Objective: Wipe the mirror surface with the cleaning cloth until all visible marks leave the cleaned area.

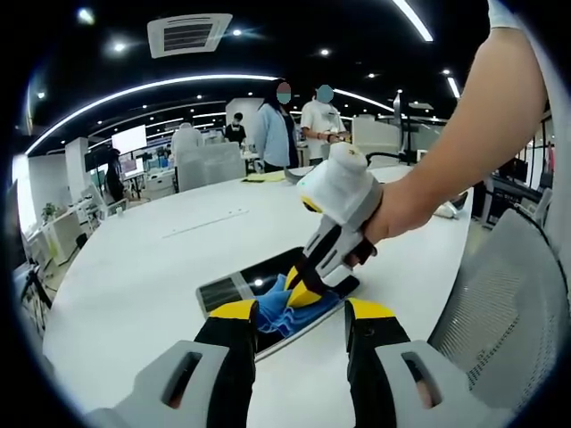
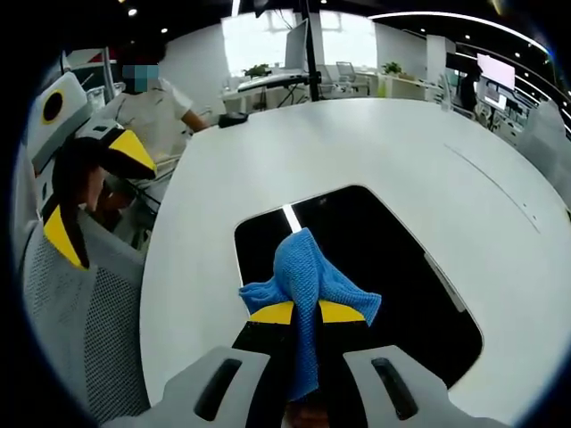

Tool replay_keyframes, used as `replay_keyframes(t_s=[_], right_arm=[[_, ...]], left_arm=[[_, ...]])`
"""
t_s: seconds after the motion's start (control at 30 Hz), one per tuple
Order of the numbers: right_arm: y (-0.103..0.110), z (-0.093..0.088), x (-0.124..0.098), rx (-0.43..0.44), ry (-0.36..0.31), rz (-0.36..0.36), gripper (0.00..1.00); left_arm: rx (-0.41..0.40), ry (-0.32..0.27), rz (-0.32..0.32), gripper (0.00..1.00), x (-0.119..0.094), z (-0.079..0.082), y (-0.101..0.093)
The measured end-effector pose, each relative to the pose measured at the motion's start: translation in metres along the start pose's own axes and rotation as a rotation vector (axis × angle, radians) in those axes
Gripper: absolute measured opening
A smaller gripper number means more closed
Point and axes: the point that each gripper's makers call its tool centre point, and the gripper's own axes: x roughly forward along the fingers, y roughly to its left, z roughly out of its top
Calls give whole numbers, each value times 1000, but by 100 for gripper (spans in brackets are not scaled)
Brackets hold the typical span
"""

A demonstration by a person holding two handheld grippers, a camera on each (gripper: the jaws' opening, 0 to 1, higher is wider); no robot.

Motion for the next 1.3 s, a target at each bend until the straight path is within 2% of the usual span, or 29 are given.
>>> replay_keyframes(t_s=[1.3], right_arm=[[6,9,8,-23,3,20,4]], left_arm=[[-1,-2,0,38,0,0,0]])
